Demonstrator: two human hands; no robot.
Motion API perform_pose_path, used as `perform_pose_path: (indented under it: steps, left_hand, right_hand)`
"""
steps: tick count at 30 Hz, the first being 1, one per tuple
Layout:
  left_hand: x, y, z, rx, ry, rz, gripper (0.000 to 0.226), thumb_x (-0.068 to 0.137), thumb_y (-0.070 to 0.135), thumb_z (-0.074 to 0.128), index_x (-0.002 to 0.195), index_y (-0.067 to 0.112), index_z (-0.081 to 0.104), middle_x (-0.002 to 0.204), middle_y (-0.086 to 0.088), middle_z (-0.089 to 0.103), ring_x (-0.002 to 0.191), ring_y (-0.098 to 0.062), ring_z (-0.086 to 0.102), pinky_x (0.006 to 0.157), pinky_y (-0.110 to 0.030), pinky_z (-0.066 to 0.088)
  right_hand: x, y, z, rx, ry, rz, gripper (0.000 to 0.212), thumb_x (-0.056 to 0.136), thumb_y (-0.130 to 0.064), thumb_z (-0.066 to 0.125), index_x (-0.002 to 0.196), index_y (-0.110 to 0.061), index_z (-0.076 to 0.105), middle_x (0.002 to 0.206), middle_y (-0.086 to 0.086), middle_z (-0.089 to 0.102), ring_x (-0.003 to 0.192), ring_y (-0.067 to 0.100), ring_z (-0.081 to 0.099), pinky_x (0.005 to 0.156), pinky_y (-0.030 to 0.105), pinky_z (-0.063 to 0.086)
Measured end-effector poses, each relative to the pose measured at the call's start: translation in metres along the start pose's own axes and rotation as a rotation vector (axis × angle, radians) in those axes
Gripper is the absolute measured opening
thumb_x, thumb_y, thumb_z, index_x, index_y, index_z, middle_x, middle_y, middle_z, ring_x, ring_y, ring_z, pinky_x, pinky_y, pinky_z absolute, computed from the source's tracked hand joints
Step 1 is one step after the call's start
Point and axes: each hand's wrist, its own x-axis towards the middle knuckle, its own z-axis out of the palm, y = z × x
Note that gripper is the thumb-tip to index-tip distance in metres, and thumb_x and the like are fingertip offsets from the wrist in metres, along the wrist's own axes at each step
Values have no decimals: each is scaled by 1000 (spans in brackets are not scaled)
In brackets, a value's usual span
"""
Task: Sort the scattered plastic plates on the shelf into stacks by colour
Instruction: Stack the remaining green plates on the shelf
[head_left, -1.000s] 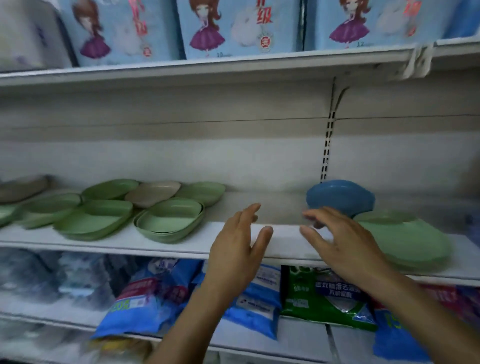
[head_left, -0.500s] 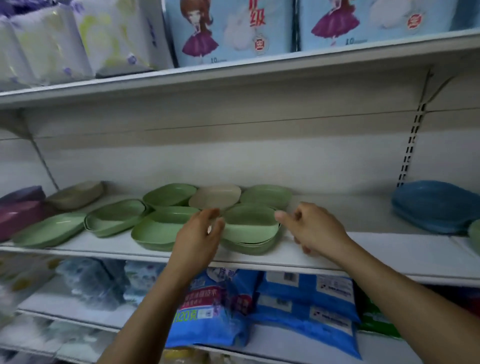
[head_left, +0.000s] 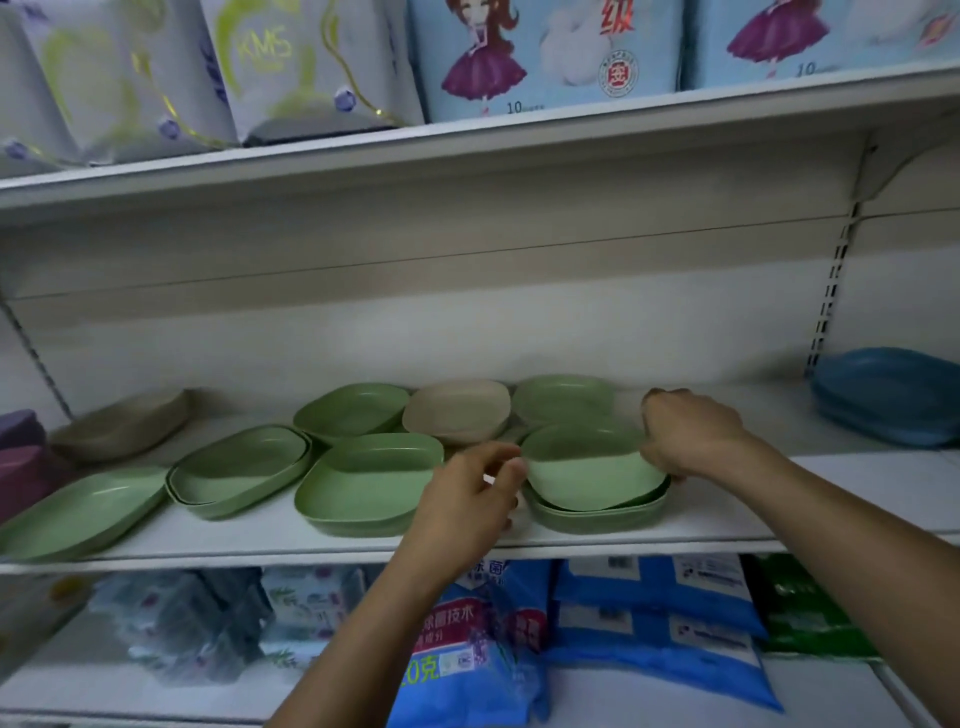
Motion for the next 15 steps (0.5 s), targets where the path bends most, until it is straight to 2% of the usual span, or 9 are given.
perform_pose_path:
  steps: [2,4,6,8,10,12,15]
  left_hand:
    - [-2,3,-1,-81,-61,-12,23,98,26,52,115,20,67,95,-2,70,81,-16,70,71,-36,61]
    - [-2,5,-1,-143,-112,-32,18,98,24,51,107,23,67,97,-5,71,83,-20,69,72,-35,60]
    - [0,7,-3,-182,-110,-43,16,99,23,51,98,30,65,100,-6,71,85,-23,69,72,-36,60]
    - [3,8,-6,-190,-98,-45,16,99,23,49,98,32,63,101,-4,70,88,-23,69,73,-37,60]
    - [7,11,-11,-197,-87,-56,15,100,24,48,103,29,62,101,-3,70,90,-23,69,75,-36,60]
    - [15,14,-17,-240,-54,-79,21,101,27,47,111,20,63,102,-6,69,91,-25,69,76,-37,60]
    - [32,24,-23,-420,-3,-164,37,98,42,47,114,13,61,108,-10,70,92,-28,70,80,-43,60]
  right_hand:
    - [-1,4,-2,-98,55,-6,12,83,-12,51,95,-16,48,114,7,59,101,27,59,71,27,37]
    - [1,10,-1,-173,121,4,23,87,-16,49,109,-15,54,118,6,59,107,26,59,71,26,36]
    - [5,16,0,-212,192,-9,24,90,-20,49,112,-13,54,115,6,59,105,25,60,69,25,35]
    - [13,23,0,-165,237,-20,20,92,-26,50,107,-14,56,110,7,61,98,26,60,68,25,38]
    - [25,31,-6,38,230,6,14,90,-30,55,92,-17,61,100,7,65,86,25,61,68,26,43]
    - [34,35,-17,299,177,47,17,88,-26,58,77,-15,63,79,5,68,66,22,61,62,25,46]
    - [40,30,-28,601,121,38,20,90,-18,59,72,-10,65,57,5,65,43,17,54,48,22,41]
